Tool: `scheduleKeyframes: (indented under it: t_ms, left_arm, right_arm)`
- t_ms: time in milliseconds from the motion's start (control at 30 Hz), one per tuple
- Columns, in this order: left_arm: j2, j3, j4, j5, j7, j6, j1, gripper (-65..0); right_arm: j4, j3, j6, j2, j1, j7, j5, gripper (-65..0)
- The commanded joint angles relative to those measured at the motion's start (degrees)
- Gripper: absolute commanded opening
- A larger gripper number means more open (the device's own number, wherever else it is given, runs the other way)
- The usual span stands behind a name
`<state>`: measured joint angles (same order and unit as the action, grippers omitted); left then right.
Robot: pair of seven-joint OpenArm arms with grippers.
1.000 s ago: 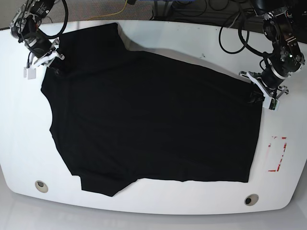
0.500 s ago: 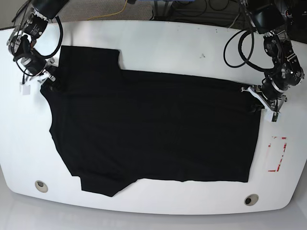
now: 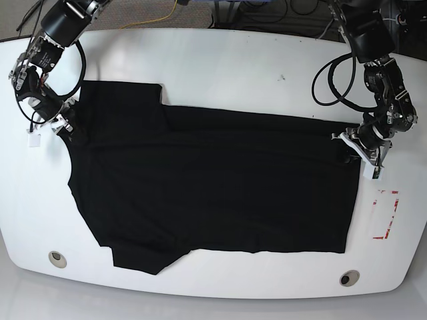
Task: Layout the t-shirt on the table in an organized manner, then fold the t-shirt properly
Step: 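Release the corners and move both grippers to the shirt's side edges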
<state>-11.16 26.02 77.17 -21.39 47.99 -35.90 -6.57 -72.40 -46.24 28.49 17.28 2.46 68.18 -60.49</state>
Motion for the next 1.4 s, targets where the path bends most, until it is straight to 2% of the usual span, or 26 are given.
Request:
scheduleKeyframes:
  t_ms: [0, 433, 733, 933, 1033, 1100, 1200, 1233, 1267, 1300, 1367]
  left_arm:
    - [-0.8, 0.0, 0.4, 0.4, -1.4, 0.3, -2.0, -65.0]
    - [-0.7, -0.1, -1.8, 2.1, -1.5, 0.2, -4.5, -65.0]
    - [-0.9, -0.1, -2.1, 2.2, -1.6, 0.2, -4.7, -65.0]
    - [-1.4, -0.2, -2.1, 2.3, -1.6, 0.3, -4.7, -65.0]
    - [-1.9, -1.7, -2.1, 2.7, -1.6, 0.3, -4.7, -61.8]
    - [-1.9, -2.7, -2.1, 3.8, -1.6, 0.3, -4.8, -56.3]
    - [-2.0, -2.8, -2.1, 6.1, -1.6, 0.3, -5.3, -46.6]
    - [-2.0, -2.8, -2.1, 7.3, -1.6, 0.3, -6.0, -42.4]
    - [-2.0, -2.8, -2.1, 7.8, -1.6, 0.3, -6.2, -40.3]
    - [-2.0, -2.8, -2.1, 9.6, -1.6, 0.3, -6.9, -35.8]
    - [-2.0, -2.8, -2.1, 11.2, -1.6, 0.3, -7.5, -32.4]
  right_arm:
    - [0.6, 1.6, 0.2, 1.8, 2.0, -0.9, -1.6, -65.0]
    - [2.2, 3.3, 0.2, 2.5, 6.6, -1.2, -1.5, -65.0]
    - [2.2, 3.1, -0.6, 2.2, 9.0, -1.2, 6.6, -65.0]
    - [2.2, 3.1, -0.7, 2.1, 9.5, -1.3, 9.9, -64.4]
    - [2.2, 3.1, -0.8, 2.1, 9.7, -1.3, 11.7, -57.9]
    - [2.2, 3.1, -0.8, 2.1, 9.8, -1.3, 12.7, -50.3]
    - [2.2, 3.1, -0.9, 2.1, 9.8, -1.3, 13.8, -35.0]
    - [2.2, 3.1, -0.9, 2.1, 9.8, -1.3, 13.9, -28.1]
    - [2.2, 3.1, -0.9, 2.1, 9.8, -1.3, 13.9, -24.8]
    - [2.1, 3.2, -0.9, 2.2, 9.8, -1.3, 14.0, -15.7]
    - [1.9, 3.3, -0.9, 2.4, 9.6, -1.3, 14.0, -7.1]
